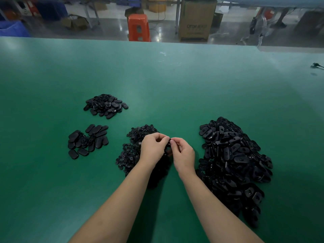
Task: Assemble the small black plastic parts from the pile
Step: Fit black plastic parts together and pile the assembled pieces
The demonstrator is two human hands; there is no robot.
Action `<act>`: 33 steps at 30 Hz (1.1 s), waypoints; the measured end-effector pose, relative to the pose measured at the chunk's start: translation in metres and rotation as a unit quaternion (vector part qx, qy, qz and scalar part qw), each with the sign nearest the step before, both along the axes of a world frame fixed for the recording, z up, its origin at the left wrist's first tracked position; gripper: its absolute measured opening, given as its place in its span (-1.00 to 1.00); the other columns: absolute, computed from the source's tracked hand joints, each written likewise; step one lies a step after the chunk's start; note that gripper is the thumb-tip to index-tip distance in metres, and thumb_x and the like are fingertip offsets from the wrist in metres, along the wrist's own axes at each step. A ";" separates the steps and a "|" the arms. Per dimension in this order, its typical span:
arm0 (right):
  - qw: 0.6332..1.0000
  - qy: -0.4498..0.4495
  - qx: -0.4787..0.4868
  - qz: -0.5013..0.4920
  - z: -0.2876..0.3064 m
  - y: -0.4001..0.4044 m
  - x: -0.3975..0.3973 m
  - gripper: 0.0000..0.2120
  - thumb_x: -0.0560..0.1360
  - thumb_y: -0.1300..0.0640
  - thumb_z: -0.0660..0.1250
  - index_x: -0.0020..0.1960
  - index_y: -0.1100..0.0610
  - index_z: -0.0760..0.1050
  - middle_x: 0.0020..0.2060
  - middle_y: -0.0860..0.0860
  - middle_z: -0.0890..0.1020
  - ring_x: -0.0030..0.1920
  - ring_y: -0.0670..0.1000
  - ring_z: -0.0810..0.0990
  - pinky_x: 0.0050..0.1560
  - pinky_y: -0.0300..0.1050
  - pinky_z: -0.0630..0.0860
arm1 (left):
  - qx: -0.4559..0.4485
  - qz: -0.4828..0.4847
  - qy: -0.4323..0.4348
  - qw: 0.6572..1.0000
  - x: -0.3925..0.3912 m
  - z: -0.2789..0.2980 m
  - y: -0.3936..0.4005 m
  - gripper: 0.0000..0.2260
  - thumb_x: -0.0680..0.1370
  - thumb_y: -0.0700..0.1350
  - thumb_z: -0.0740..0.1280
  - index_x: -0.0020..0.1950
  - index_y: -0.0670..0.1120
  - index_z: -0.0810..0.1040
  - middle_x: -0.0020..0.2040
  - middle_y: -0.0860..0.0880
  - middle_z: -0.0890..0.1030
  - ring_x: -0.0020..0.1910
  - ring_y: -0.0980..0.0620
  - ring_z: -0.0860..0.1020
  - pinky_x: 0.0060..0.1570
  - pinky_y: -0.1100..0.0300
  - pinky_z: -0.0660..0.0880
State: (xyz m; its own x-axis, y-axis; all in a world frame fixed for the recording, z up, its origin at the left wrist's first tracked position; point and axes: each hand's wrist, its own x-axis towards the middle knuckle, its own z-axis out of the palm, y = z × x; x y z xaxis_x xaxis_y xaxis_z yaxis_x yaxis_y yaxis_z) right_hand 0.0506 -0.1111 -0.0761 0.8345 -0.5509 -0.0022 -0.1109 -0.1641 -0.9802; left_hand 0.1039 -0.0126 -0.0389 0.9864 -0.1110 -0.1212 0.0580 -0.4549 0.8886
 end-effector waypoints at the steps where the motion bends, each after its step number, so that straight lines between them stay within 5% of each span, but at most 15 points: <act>1: 1.000 0.002 0.000 -0.002 -0.001 0.000 0.001 -0.79 0.59 0.16 0.37 -0.13 -0.12 0.58 -0.23 -0.12 0.70 -0.18 -0.12 0.65 -0.09 -0.19 0.57 | 0.012 -0.005 -0.006 1.000 0.000 0.001 0.000 -0.90 0.54 -0.12 0.42 -0.17 -0.02 0.69 -0.28 0.12 0.66 -0.36 0.32 0.54 -0.35 0.49 0.38; 4: 1.000 0.012 -0.011 0.000 -0.004 0.000 0.002 -0.86 0.60 0.16 0.34 -0.09 -0.03 0.59 -0.21 -0.07 0.70 -0.16 -0.04 0.66 -0.05 -0.04 0.60 | 0.068 -0.036 -0.049 0.996 -0.001 0.004 0.002 -0.89 0.54 -0.09 0.41 -0.19 0.04 0.65 -0.28 0.16 0.64 -0.29 0.27 0.55 -0.29 0.48 0.38; 10: 1.000 0.019 -0.020 -0.002 -0.007 -0.001 0.003 -0.86 0.61 0.15 0.32 -0.08 -0.02 0.60 -0.20 -0.08 0.70 -0.15 -0.05 0.66 -0.02 0.03 0.62 | 0.208 -0.095 -0.140 0.963 -0.001 0.009 0.004 -0.89 0.56 -0.03 0.34 -0.05 0.04 0.67 -0.10 0.08 0.60 -0.12 0.07 0.55 -0.11 0.12 0.50; 15: 0.999 0.031 0.003 -0.017 -0.008 0.000 0.004 -0.78 0.62 0.23 0.23 0.08 0.04 0.63 -0.07 -0.05 0.71 -0.17 -0.10 0.71 -0.01 -0.12 0.63 | 0.142 -0.063 -0.081 0.985 0.002 0.009 0.005 -0.91 0.55 -0.08 0.39 -0.11 -0.01 0.68 -0.20 0.11 0.65 -0.19 0.11 0.57 -0.13 0.20 0.48; 20: 0.999 0.035 -0.023 -0.023 -0.005 -0.001 0.002 -0.74 0.62 0.25 0.23 0.18 0.07 0.63 0.01 -0.05 0.71 0.01 -0.09 0.67 0.08 -0.27 0.54 | 0.140 -0.063 -0.037 0.988 0.006 0.005 0.005 -0.90 0.57 -0.06 0.40 -0.13 0.00 0.67 -0.27 0.15 0.61 -0.27 0.23 0.53 -0.31 0.41 0.33; 27: 0.999 0.025 -0.018 -0.029 -0.005 0.000 0.001 -0.76 0.61 0.23 0.26 0.17 0.05 0.64 -0.03 -0.14 0.69 0.00 -0.22 0.64 -0.03 -0.50 0.46 | 0.177 -0.061 -0.052 0.981 0.005 0.005 -0.002 -0.90 0.57 -0.04 0.38 -0.06 0.00 0.68 -0.14 0.05 0.69 -0.12 0.03 0.61 -0.05 0.14 0.55; 33: 0.999 0.018 -0.011 -0.029 -0.006 0.000 0.002 -0.74 0.60 0.28 0.26 0.19 0.09 0.63 0.04 -0.07 0.70 0.08 -0.09 0.66 0.17 -0.17 0.56 | 0.177 -0.074 -0.046 0.980 0.005 0.006 -0.007 -0.89 0.58 -0.07 0.37 -0.03 -0.03 0.69 -0.10 0.01 0.70 -0.07 0.00 0.62 0.00 0.12 0.56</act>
